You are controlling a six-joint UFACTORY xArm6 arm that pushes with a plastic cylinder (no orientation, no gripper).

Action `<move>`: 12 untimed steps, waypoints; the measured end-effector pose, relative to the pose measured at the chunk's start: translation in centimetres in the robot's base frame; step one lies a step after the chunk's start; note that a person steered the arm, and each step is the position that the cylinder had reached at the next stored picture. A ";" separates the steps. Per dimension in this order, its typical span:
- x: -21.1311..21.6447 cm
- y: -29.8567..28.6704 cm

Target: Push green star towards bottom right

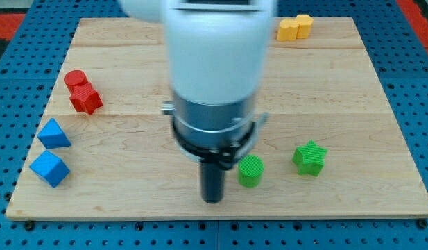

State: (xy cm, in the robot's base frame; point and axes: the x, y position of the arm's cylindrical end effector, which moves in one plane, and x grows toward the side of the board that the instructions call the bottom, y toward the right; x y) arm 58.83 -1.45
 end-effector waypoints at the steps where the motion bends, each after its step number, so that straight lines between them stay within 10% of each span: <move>1: -2.3 6.0; 5: -2.1 19.4; 8: -10.0 3.4; 12: -19.1 3.9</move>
State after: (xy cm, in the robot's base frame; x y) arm 39.73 2.44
